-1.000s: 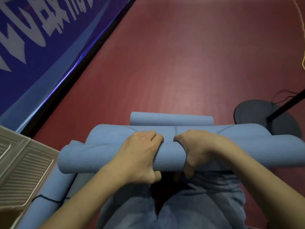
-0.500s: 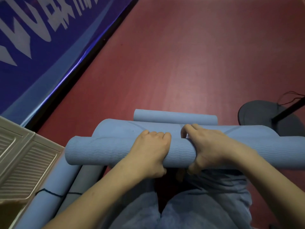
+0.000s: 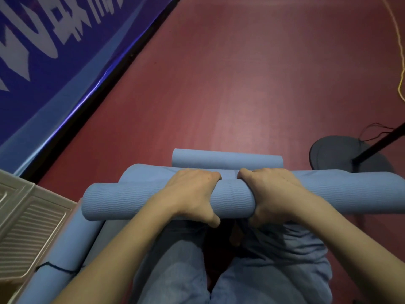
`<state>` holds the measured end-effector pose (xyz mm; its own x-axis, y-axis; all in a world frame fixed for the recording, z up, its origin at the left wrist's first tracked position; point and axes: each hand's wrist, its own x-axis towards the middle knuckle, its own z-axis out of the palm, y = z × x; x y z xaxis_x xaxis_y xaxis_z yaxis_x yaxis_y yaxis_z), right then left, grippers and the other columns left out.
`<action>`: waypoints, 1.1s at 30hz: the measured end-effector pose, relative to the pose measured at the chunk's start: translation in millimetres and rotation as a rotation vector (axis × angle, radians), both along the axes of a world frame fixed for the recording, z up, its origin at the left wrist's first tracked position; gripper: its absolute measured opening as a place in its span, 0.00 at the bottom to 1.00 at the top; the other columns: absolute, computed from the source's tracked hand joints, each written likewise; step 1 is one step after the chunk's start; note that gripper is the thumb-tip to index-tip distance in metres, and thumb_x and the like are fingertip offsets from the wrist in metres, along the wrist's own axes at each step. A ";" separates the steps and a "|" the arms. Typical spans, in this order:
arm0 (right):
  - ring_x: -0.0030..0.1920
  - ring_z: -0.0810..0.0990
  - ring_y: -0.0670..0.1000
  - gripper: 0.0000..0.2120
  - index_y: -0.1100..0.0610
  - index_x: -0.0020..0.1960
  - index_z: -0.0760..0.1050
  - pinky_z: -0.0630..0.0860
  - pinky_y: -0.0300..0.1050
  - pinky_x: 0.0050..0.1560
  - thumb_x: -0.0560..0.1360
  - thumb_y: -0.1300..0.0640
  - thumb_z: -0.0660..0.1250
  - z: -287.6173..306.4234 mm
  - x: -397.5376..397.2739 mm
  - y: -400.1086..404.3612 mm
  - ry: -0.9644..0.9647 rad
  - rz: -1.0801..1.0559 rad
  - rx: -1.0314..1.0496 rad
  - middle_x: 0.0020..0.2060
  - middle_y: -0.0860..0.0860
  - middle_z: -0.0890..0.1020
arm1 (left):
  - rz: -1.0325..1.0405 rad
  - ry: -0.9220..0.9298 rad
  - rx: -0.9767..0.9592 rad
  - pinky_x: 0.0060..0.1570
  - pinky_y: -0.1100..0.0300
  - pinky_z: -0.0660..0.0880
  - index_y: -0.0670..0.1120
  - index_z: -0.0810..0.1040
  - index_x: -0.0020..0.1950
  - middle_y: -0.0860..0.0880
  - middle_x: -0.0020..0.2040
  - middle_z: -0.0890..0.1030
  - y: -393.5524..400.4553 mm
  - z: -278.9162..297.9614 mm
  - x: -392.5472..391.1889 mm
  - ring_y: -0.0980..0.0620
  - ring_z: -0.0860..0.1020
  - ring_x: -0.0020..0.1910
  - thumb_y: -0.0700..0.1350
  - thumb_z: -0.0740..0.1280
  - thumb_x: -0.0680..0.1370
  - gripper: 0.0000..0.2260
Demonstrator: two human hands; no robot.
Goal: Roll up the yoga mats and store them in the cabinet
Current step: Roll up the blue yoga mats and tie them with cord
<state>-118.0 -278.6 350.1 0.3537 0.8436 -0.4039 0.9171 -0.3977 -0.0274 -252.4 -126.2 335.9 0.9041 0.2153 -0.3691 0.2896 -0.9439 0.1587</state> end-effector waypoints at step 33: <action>0.55 0.77 0.53 0.39 0.47 0.58 0.67 0.69 0.48 0.52 0.56 0.27 0.75 -5.9 16.8 3.7 -0.069 0.003 0.105 0.54 0.45 0.78 | 0.006 0.015 0.107 0.44 0.51 0.79 0.51 0.74 0.52 0.51 0.45 0.80 21.6 4.9 24.6 0.48 0.76 0.44 0.63 0.79 0.58 0.31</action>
<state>-101.2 -274.9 344.3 0.3753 0.8811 -0.2879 0.9193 -0.3936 -0.0061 -227.8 -104.6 340.9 0.8972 0.2595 -0.3574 0.2968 -0.9535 0.0526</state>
